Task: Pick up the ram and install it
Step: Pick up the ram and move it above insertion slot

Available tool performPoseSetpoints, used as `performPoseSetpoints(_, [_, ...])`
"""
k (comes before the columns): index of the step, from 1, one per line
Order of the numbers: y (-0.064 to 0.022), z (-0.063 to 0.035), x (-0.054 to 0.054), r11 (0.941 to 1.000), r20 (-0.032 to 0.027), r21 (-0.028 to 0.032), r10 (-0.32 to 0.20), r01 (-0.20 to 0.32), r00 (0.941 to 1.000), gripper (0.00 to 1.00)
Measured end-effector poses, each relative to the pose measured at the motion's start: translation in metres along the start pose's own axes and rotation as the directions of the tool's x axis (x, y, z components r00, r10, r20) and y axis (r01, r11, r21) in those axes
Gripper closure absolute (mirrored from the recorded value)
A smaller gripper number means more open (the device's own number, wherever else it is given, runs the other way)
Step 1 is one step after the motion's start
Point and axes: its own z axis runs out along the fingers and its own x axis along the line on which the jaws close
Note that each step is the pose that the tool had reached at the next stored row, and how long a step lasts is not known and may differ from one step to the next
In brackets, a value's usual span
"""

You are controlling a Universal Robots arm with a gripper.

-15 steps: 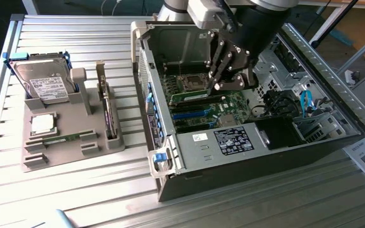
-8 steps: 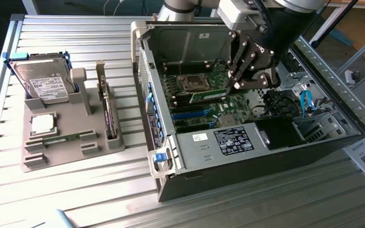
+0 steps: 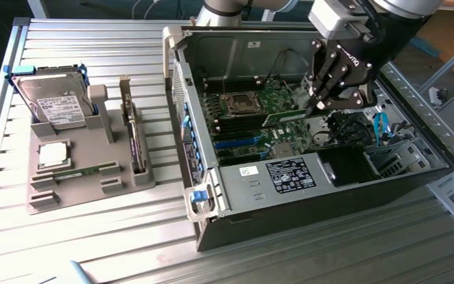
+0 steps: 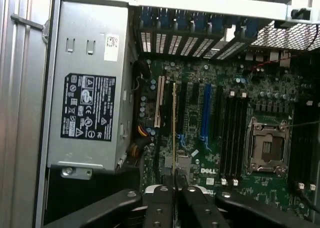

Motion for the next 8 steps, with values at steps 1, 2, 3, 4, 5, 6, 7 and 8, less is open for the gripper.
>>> performPoseSetpoints(1, [-0.0057, 0.0003, 0.000, 1.0000, -0.0001, 0.0000, 0.000, 0.000, 1.0000, 0.87])
performPoseSetpoints(2, [-0.0095, 0.0005, 0.000, 1.0000, -0.0003, 0.0000, 0.000, 0.000, 1.0000, 0.87])
performPoseSetpoints(3, [-0.0138, 0.0008, 0.000, 1.0000, -0.0009, -0.0001, 0.000, 0.000, 1.0000, 0.87])
performPoseSetpoints(4, [-0.0170, 0.0010, -0.002, 1.0000, -0.0016, -0.0002, 0.000, 0.000, 1.0000, 0.87])
performPoseSetpoints(5, [-0.0195, 0.0012, -0.004, 1.0000, -0.0022, -0.0002, 0.000, 0.000, 1.0000, 0.87])
performPoseSetpoints(6, [-0.0227, 0.0016, -0.006, 1.0000, -0.0029, -0.0002, 0.000, 0.000, 1.0000, 0.87])
performPoseSetpoints(7, [-0.0261, 0.0018, -0.009, 1.0000, -0.0041, -0.0003, 0.000, 0.000, 1.0000, 0.87])
performPoseSetpoints(8, [-0.0283, 0.0020, -0.011, 1.0000, -0.0046, -0.0004, 0.000, 0.000, 1.0000, 0.87])
